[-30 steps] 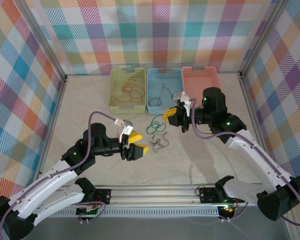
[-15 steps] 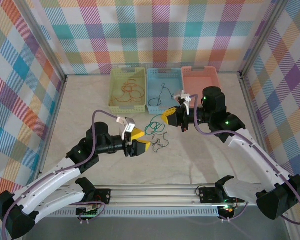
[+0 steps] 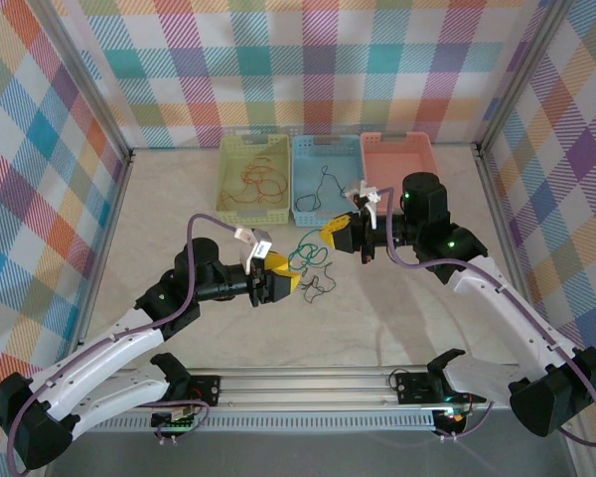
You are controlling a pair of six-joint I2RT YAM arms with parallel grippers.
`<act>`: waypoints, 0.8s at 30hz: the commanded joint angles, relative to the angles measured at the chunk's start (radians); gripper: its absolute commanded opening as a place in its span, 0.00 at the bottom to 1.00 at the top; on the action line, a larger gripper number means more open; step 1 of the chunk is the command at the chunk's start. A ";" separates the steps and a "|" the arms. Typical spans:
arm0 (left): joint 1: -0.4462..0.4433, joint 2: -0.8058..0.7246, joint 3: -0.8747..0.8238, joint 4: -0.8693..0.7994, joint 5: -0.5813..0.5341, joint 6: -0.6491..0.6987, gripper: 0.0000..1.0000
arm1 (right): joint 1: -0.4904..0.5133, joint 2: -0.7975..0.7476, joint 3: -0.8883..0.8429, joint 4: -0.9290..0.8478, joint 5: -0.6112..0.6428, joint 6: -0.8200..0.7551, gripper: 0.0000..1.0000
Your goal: Untangle the cables
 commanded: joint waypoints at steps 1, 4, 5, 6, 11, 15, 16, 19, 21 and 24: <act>-0.011 -0.021 0.038 0.015 -0.013 0.024 0.49 | -0.008 0.007 -0.009 0.020 -0.034 -0.016 0.00; -0.011 -0.022 0.041 0.012 -0.014 0.026 0.48 | -0.008 0.012 -0.010 0.014 -0.039 -0.020 0.00; -0.012 -0.022 0.041 0.012 -0.015 0.026 0.48 | -0.007 0.012 -0.010 0.013 -0.039 -0.022 0.00; -0.012 -0.021 0.040 0.014 -0.016 0.025 0.48 | -0.009 0.015 -0.010 0.010 -0.040 -0.023 0.00; -0.012 -0.021 0.041 0.023 -0.009 0.020 0.47 | -0.008 0.018 -0.014 0.010 -0.044 -0.026 0.00; -0.012 -0.018 0.041 0.017 -0.010 0.023 0.35 | -0.007 0.020 -0.012 0.006 -0.048 -0.029 0.00; -0.012 -0.018 0.041 0.015 -0.010 0.024 0.31 | -0.009 0.020 -0.011 0.007 -0.046 -0.029 0.00; -0.012 -0.020 0.039 0.004 -0.017 0.026 0.09 | -0.009 0.019 -0.010 0.006 -0.043 -0.032 0.00; -0.012 -0.021 0.040 -0.003 -0.030 0.026 0.00 | -0.008 0.017 -0.010 0.007 -0.038 -0.032 0.00; -0.012 -0.036 0.034 -0.020 -0.063 0.019 0.00 | -0.009 0.008 -0.016 0.015 -0.003 -0.032 0.00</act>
